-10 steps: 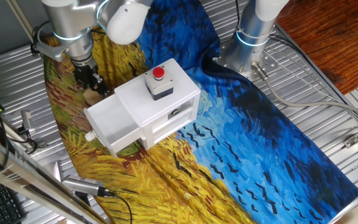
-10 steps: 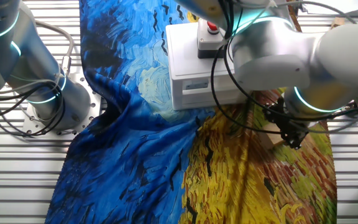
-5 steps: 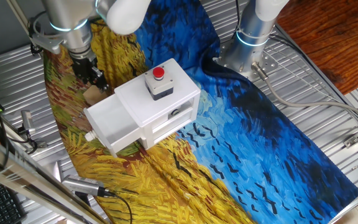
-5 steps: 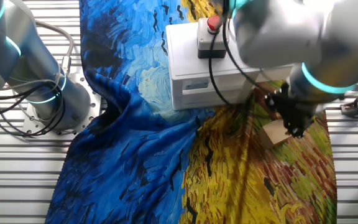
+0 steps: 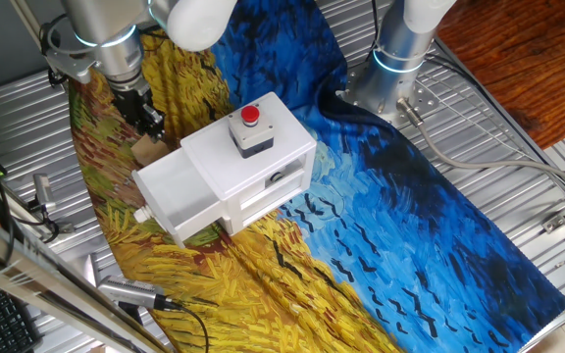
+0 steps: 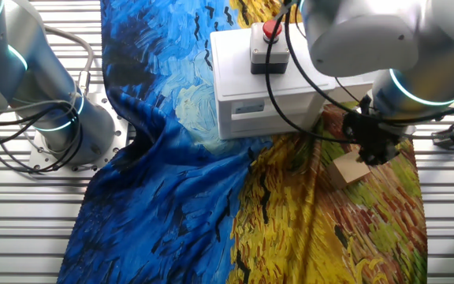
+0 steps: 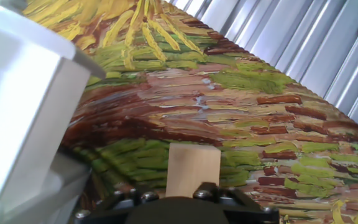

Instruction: Take something out of a drawer

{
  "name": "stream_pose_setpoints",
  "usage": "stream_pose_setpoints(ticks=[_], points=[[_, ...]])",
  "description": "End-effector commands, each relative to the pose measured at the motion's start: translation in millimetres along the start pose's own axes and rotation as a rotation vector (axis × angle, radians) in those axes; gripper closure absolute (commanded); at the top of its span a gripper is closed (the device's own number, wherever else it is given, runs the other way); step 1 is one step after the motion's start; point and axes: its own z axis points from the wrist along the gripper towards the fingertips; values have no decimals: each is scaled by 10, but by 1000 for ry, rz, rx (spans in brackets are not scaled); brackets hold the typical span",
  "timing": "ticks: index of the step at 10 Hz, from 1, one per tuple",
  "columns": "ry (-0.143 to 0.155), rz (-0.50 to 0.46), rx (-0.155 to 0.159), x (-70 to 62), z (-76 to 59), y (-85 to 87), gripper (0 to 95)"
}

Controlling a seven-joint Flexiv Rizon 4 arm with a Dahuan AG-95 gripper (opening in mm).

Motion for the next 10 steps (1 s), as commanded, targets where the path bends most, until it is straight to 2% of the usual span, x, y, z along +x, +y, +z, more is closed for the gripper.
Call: stream_pose_setpoints(ticks=[1, 4, 7, 10], points=[[-3, 0, -2, 12, -4, 8, 950], [0, -14, 3, 12, -4, 8, 950], [-8, -48, -6, -22, 121, -78, 950], [-4, -39, -2, -25, 140, -88, 950]])
